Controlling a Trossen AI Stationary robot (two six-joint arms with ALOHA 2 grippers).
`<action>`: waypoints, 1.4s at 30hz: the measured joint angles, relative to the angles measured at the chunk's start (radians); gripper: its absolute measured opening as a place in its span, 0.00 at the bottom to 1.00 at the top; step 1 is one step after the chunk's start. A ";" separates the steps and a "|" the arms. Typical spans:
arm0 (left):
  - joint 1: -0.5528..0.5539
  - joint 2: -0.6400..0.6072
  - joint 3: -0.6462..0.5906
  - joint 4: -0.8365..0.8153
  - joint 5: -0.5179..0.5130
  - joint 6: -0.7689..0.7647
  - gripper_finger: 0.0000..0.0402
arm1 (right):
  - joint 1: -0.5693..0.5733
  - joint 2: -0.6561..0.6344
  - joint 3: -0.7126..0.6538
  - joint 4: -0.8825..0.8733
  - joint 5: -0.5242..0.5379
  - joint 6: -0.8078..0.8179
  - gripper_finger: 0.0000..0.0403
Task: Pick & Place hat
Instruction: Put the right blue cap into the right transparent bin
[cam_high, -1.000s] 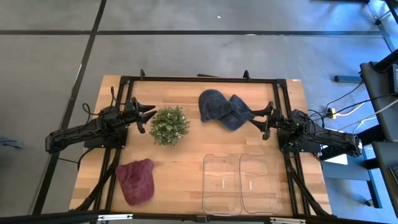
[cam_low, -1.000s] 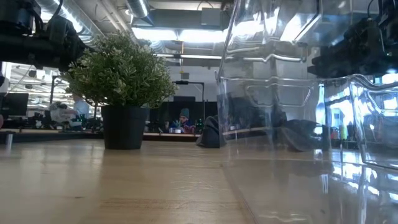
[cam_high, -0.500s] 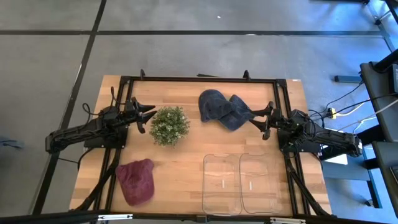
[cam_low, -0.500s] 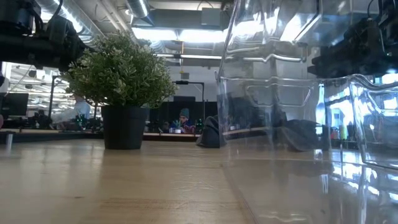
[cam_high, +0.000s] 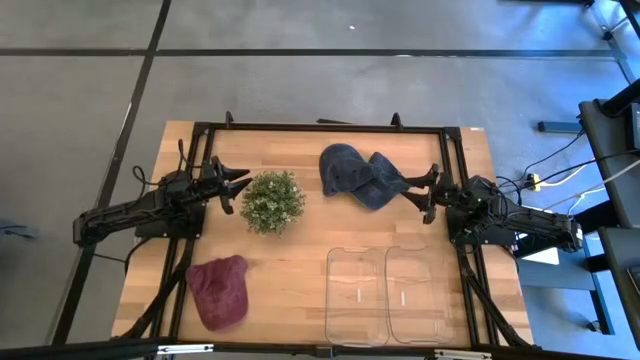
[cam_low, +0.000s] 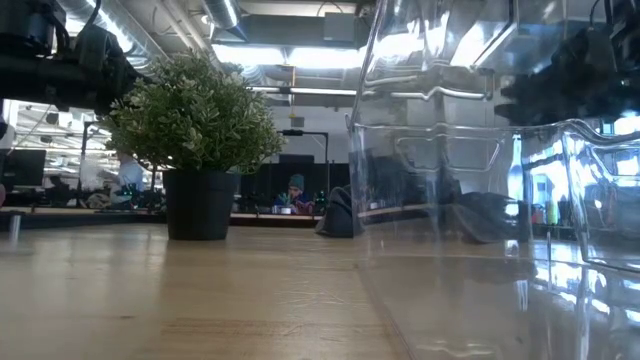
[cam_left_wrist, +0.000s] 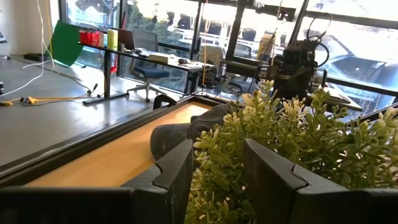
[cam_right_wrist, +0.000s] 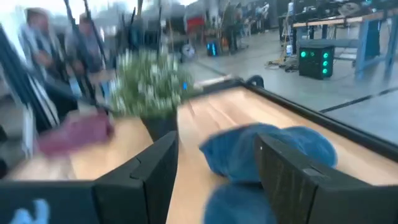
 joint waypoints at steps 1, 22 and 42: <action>0.000 0.000 0.000 0.000 0.000 0.000 0.34 | 0.000 0.000 0.000 0.039 0.014 0.064 0.52; 0.000 0.000 0.000 0.001 -0.017 0.000 0.34 | -0.113 0.654 0.631 -0.507 0.203 0.369 0.52; 0.000 0.000 0.000 0.000 -0.029 0.000 0.34 | -0.382 1.331 0.843 -0.755 0.074 0.183 0.63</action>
